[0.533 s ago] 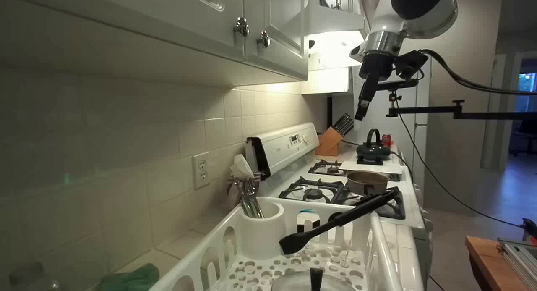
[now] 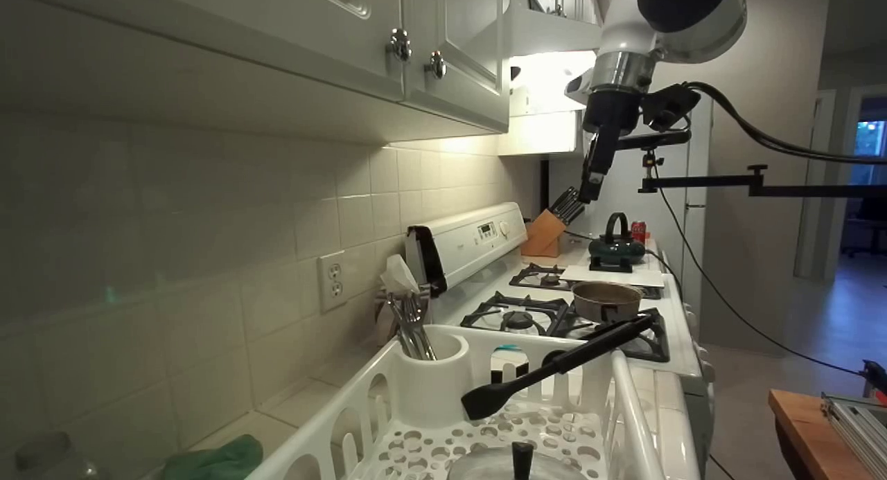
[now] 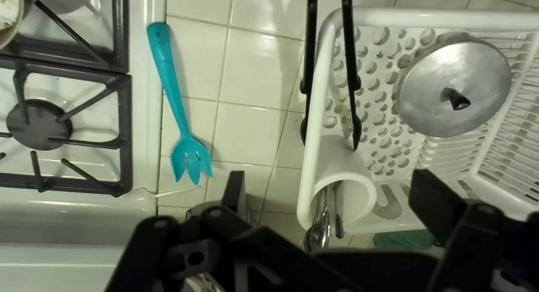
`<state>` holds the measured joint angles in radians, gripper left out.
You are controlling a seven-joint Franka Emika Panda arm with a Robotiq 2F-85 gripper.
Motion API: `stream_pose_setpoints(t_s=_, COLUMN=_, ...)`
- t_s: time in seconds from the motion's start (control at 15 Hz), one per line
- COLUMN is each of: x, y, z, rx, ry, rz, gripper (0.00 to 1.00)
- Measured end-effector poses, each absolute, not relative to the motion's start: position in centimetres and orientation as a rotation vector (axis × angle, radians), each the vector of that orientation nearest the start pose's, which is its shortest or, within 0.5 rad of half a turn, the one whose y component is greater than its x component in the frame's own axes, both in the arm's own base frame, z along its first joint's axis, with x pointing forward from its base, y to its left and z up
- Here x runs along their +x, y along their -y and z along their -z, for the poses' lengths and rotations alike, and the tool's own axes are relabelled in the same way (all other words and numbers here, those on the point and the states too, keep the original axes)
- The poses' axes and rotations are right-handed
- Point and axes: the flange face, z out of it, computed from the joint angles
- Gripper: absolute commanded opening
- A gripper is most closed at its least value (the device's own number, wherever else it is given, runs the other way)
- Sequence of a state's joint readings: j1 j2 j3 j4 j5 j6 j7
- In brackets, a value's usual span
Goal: Turn the plate rack around partially
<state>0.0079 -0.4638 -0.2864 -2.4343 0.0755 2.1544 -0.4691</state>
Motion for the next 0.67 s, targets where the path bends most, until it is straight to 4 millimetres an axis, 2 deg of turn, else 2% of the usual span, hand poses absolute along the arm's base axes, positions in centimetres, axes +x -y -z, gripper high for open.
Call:
stream_pose_setpoints(t_s=0.27, x=43.3, y=4.0, z=-45.9, rx=-3.047, ry=0.301, rz=0.323, gripper=1.00)
stream_pose_setpoints(t_s=0.4, x=43.7, y=1.0, z=-44.2, rx=-3.079, ry=0.285, rz=0.322, gripper=1.00)
stream_pose_setpoints(t_s=0.53, x=43.4, y=-0.8, z=-42.4, rx=-3.095, ry=0.208, rz=0.286, gripper=1.00)
stream_pose_setpoints(t_s=0.67, x=42.8, y=-1.4, z=-40.8, rx=-3.101, ry=0.055, rz=0.230, gripper=1.00)
